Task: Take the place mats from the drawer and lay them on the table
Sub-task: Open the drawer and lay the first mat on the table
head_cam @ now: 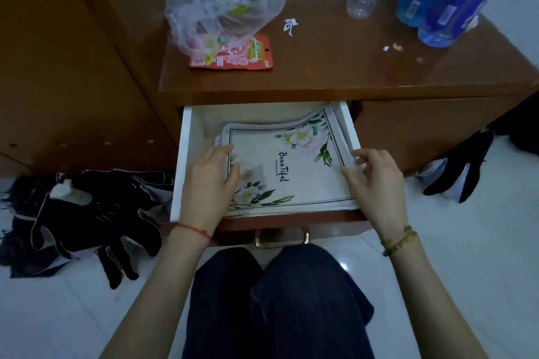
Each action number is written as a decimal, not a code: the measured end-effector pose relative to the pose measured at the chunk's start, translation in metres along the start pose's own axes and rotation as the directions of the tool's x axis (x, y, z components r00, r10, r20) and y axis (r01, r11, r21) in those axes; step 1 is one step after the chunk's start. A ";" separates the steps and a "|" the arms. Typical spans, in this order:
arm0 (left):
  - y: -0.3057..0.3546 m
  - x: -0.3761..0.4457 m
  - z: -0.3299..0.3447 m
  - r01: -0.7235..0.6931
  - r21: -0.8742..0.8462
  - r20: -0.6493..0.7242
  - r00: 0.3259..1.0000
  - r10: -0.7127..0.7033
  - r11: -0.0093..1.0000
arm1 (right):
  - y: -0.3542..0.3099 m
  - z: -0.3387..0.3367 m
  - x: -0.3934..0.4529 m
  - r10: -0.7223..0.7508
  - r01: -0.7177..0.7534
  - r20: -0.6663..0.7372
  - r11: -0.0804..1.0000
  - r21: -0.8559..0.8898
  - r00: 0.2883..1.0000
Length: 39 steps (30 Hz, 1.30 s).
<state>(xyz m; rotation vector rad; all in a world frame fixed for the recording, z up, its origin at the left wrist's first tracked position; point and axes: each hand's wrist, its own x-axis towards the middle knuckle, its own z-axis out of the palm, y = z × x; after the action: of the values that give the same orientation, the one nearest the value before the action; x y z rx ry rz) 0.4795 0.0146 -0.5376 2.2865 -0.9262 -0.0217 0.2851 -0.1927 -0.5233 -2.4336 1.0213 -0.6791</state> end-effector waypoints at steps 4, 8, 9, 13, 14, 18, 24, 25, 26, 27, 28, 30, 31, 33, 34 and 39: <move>-0.001 0.001 0.004 0.212 0.033 0.187 0.959 -0.214 0.977 | 0.000 -0.003 0.006 0.103 -0.106 0.088 0.994 0.023 0.991; -0.003 0.003 0.004 0.381 0.111 0.380 0.837 -0.394 0.918 | -0.005 -0.007 0.010 0.125 -0.131 0.149 0.991 0.034 0.981; -0.004 0.003 0.004 0.406 0.137 0.415 0.805 -0.424 0.904 | -0.006 -0.008 0.011 0.142 -0.149 0.165 0.988 0.031 0.976; 0.000 0.004 -0.001 0.461 0.224 0.519 0.689 -0.505 0.859 | -0.012 -0.012 0.014 0.201 -0.210 0.222 0.978 0.020 0.954; 0.002 0.005 -0.002 0.473 0.238 0.539 0.663 -0.520 0.849 | -0.014 -0.013 0.015 0.210 -0.220 0.229 0.975 0.020 0.950; 0.008 0.012 -0.005 0.528 0.267 0.582 0.578 -0.572 0.806 | -0.017 -0.017 0.018 0.232 -0.246 0.249 0.969 0.026 0.940; 0.008 0.025 -0.008 0.613 0.324 0.613 0.444 -0.653 0.721 | -0.020 -0.023 0.022 0.342 -0.376 0.282 0.923 0.077 0.897; 0.008 0.026 -0.009 0.625 0.331 0.612 0.427 -0.665 0.707 | -0.019 -0.025 0.022 0.364 -0.402 0.291 0.912 0.083 0.885; 0.011 0.026 -0.011 0.643 0.334 0.611 0.409 -0.678 0.689 | -0.018 -0.029 0.023 0.381 -0.422 0.304 0.903 0.080 0.873; 0.014 0.026 -0.013 0.663 0.322 0.613 0.398 -0.683 0.676 | -0.017 -0.033 0.024 0.392 -0.434 0.320 0.898 0.069 0.863; 0.017 0.024 -0.016 0.694 0.293 0.619 0.386 -0.684 0.657 | -0.016 -0.037 0.024 0.393 -0.435 0.335 0.898 0.059 0.857; 0.024 0.019 -0.021 0.761 0.205 0.637 0.373 -0.674 0.615 | -0.016 -0.046 0.023 0.380 -0.429 0.372 0.901 0.056 0.847; 0.027 0.017 -0.025 0.792 0.164 0.646 0.364 -0.671 0.588 | -0.018 -0.050 0.023 0.381 -0.437 0.391 0.898 0.060 0.838; 0.034 0.013 -0.030 0.851 0.101 0.651 0.336 -0.681 0.516 | -0.024 -0.058 0.024 0.396 -0.462 0.413 0.884 0.071 0.820; 0.038 0.013 -0.035 0.872 0.072 0.648 0.327 -0.688 0.483 | -0.028 -0.062 0.025 0.404 -0.475 0.420 0.877 0.075 0.813; 0.057 0.009 -0.061 0.857 -0.017 0.648 0.402 -0.647 0.515 | -0.047 -0.085 0.028 0.381 -0.468 0.456 0.879 0.091 0.804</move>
<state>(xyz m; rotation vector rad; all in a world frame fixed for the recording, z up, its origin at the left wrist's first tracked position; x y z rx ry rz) 0.4666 0.0135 -0.4548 2.1517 0.0401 -1.2666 0.2782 -0.1990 -0.4224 -1.9454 1.1885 -0.0764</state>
